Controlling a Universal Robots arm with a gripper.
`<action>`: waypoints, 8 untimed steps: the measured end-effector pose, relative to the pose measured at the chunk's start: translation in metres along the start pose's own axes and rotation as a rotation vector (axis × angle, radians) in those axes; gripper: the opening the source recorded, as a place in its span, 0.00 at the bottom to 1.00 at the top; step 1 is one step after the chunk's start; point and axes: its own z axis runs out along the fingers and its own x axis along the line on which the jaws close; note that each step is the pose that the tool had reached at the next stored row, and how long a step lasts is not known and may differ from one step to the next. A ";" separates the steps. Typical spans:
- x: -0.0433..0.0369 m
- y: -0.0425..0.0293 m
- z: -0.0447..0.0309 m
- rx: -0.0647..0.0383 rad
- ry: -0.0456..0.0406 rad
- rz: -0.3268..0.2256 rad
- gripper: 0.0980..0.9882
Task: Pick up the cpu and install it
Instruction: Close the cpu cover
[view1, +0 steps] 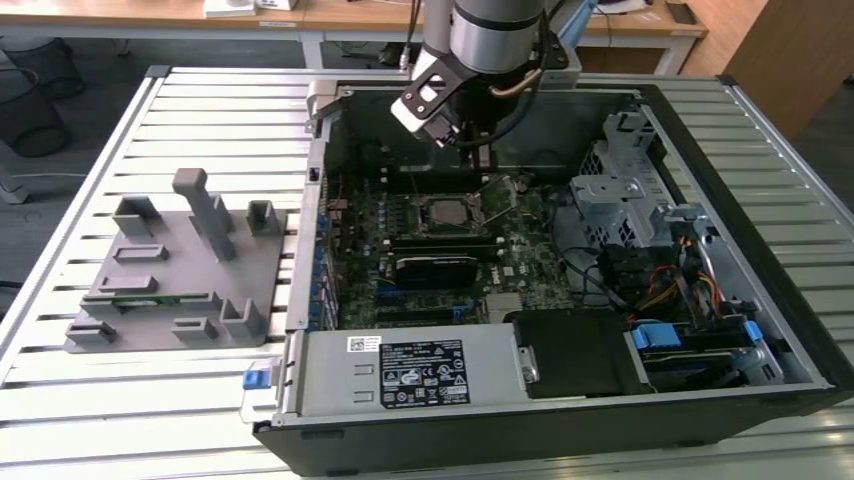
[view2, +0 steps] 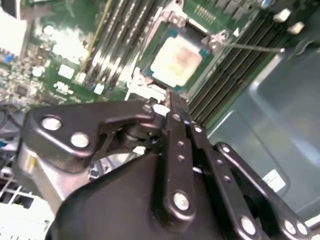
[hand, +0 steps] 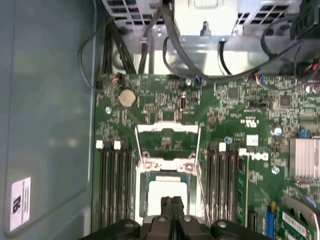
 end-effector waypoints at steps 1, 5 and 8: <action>0.0002 0.0002 -0.0024 0.000 0.0001 0.000 0.01; -0.0003 0.0022 -0.0053 0.000 0.0003 0.000 0.01; -0.0013 0.0117 -0.0054 0.009 0.0003 0.001 0.01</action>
